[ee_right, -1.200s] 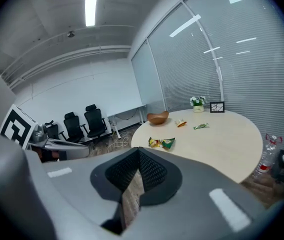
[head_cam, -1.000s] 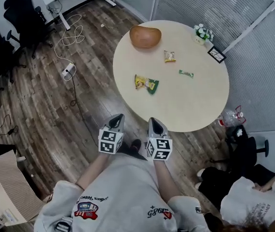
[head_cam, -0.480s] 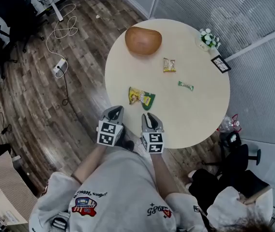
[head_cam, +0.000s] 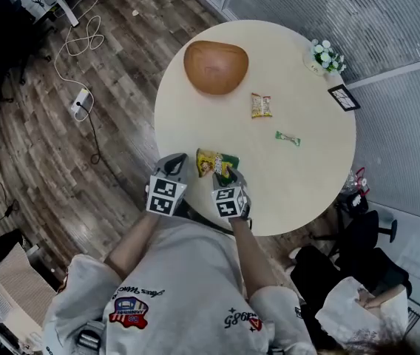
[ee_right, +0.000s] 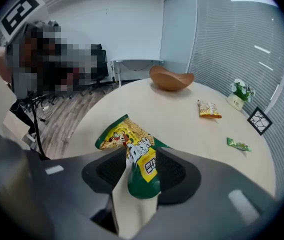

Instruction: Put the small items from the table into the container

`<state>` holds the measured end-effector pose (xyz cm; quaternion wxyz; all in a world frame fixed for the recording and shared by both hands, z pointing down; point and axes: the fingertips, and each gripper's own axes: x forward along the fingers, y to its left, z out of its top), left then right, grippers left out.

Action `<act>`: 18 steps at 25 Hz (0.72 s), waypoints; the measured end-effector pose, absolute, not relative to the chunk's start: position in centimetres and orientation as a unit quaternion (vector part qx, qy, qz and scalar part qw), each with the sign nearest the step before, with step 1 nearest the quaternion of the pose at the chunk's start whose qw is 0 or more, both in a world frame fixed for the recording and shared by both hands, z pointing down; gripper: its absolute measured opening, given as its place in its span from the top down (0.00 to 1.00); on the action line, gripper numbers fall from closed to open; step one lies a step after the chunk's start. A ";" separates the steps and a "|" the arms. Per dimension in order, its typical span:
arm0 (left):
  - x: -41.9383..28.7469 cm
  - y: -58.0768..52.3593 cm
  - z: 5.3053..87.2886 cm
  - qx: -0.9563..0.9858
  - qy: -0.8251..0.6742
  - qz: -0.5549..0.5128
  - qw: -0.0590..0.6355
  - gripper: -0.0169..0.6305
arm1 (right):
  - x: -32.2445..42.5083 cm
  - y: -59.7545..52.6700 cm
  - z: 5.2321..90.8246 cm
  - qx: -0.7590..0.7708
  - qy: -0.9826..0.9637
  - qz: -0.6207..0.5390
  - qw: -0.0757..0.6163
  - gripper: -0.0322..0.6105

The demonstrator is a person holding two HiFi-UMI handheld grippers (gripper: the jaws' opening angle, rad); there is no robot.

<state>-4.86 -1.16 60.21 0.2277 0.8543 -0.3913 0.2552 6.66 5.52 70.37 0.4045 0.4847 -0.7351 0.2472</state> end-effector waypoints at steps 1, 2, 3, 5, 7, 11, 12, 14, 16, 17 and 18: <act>-4.9 -1.8 60.4 0.853 -0.393 0.256 0.230 0.96 | 6.8 5.5 71.1 0.479 -0.729 0.255 0.417 0.71; -5.0 -2.3 60.6 0.851 -0.395 0.257 0.233 0.96 | 6.9 5.6 71.7 0.473 -0.723 0.262 0.430 0.71; -5.0 -2.8 60.7 0.849 -0.397 0.257 0.236 0.96 | 7.1 5.8 72.4 0.467 -0.716 0.267 0.445 0.72; -4.7 -3.5 61.0 0.848 -0.397 0.256 0.240 0.96 | 7.5 6.2 73.3 0.460 -0.704 0.274 0.467 0.73; -4.3 -3.8 61.3 0.850 -0.394 0.255 0.241 0.96 | 7.8 6.5 73.6 0.457 -0.698 0.278 0.476 0.76; -3.9 -4.5 62.0 0.853 -0.383 0.256 0.246 0.96 | 7.6 6.3 73.5 0.457 -0.698 0.280 0.474 0.79; -3.9 -4.7 62.3 0.853 -0.381 0.257 0.248 0.96 | 7.5 6.2 73.4 0.459 -0.698 0.283 0.470 0.79; -3.9 -5.2 62.6 0.852 -0.377 0.261 0.253 0.96 | 7.6 5.6 72.8 0.467 -0.700 0.289 0.457 0.80; -3.7 -6.3 62.6 0.854 -0.372 0.261 0.253 0.96 | 7.9 4.1 71.7 0.480 -0.701 0.289 0.440 0.81; -3.5 -7.0 62.4 0.857 -0.370 0.258 0.249 0.96 | 8.2 3.2 71.0 0.489 -0.702 0.288 0.431 0.81; -3.3 -7.7 62.1 0.860 -0.371 0.253 0.244 0.96 | 8.6 2.2 70.2 0.498 -0.703 0.284 0.421 0.81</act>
